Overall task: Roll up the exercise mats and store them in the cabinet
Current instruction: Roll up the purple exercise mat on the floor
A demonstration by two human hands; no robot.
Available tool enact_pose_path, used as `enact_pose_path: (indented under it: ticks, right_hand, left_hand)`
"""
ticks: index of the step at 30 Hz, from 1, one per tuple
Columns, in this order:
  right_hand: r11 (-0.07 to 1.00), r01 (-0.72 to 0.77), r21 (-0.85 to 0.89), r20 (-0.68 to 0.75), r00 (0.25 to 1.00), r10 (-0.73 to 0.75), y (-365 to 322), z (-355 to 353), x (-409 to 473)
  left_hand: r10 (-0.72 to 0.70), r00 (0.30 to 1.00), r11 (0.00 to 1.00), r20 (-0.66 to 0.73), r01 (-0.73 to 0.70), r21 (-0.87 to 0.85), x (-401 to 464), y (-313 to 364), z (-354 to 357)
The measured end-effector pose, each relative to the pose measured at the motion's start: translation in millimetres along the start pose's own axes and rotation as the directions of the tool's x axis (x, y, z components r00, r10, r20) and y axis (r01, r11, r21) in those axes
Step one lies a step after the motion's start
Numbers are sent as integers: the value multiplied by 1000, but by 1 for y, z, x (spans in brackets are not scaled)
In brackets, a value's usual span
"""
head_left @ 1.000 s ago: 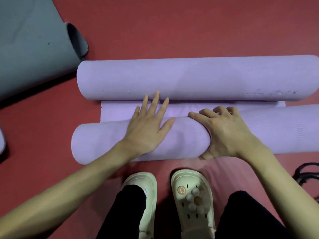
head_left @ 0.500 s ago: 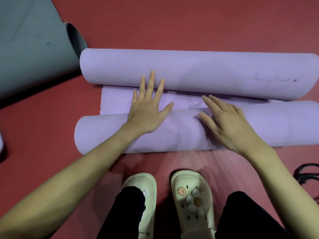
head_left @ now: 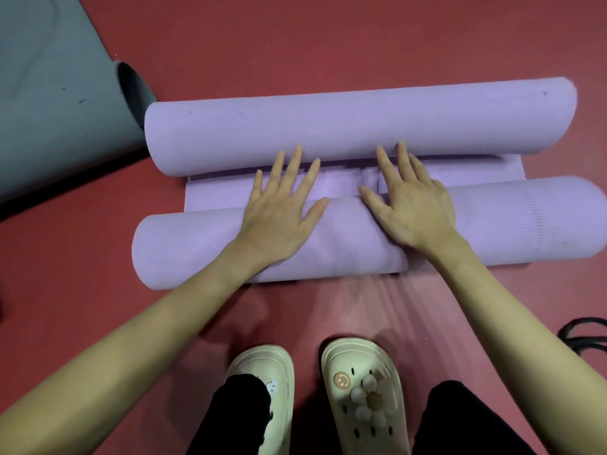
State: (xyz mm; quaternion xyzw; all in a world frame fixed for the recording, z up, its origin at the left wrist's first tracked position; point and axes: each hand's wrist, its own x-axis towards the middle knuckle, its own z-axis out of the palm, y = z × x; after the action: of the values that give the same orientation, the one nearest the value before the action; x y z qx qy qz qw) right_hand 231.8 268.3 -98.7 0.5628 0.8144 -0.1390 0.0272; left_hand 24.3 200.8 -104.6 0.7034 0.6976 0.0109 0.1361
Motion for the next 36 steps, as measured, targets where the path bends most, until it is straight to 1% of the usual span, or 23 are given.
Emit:
enact_pose_path:
  ticks: [3, 5, 9, 11, 13, 15, 16, 18, 19, 21, 23, 25, 30, 33, 36]
  right_hand:
    - [999, 21, 31, 0, 1000, -21, 2, -4, 11]
    - [998, 39, 56, -11, 999, -38, 2, -6, 21]
    - [981, 65, 183, 3, 998, -66, 5, -11, 45]
    - [964, 100, 246, 2, 995, -103, 5, -13, 49]
    - [953, 155, 260, 29, 985, -169, 2, -18, 38]
    - [954, 206, 216, 89, 969, -229, -2, -23, 17]
    - [960, 234, 156, 132, 958, -254, -4, -25, 6]
    - [951, 309, -25, 201, 933, -298, -6, -22, -8]
    - [937, 335, -98, 205, 928, -311, -7, -20, -11]
    - [926, 340, -167, 204, 930, -305, -9, -17, -6]
    - [927, 327, -186, 239, 930, -280, -12, -18, 3]
    - [919, 340, -199, 253, 924, -287, -12, -20, 11]
    - [885, 414, -214, 218, 903, -370, -8, -21, 16]
    - [871, 433, -232, 181, 899, -398, -6, -19, 7]
    - [858, 456, -236, 203, 887, -415, -4, -19, -10]
  left_hand:
    - [-16, 1000, 1000, -5, 16, 13, 13, -1, -2]
    - [-31, 999, 999, 16, 31, 21, 27, -6, -5]
    - [-47, 998, 999, 47, 46, 29, 54, -15, -12]
    - [-62, 997, 997, 56, 59, 42, 62, -19, -12]
    - [-72, 997, 997, 41, 71, 39, 65, -20, -12]
    - [-71, 997, 997, 22, 70, 34, 65, -20, -12]
    - [-69, 997, 997, 22, 68, 33, 66, -21, -13]
    - [-64, 997, 997, 32, 62, 37, 65, -20, -12]
    - [-60, 998, 997, 31, 58, 42, 63, -20, -12]
    - [-55, 998, 998, 29, 53, 45, 62, -20, -12]
    - [-57, 998, 998, 36, 55, 40, 62, -20, -14]
    - [-59, 997, 998, 51, 58, 28, 63, -21, -15]
    - [-71, 996, 996, 57, 74, -55, 54, -19, -16]
    - [-76, 995, 990, 60, 82, -118, 39, -14, -16]
    - [-82, 994, 985, 79, 93, -148, 16, -6, -11]
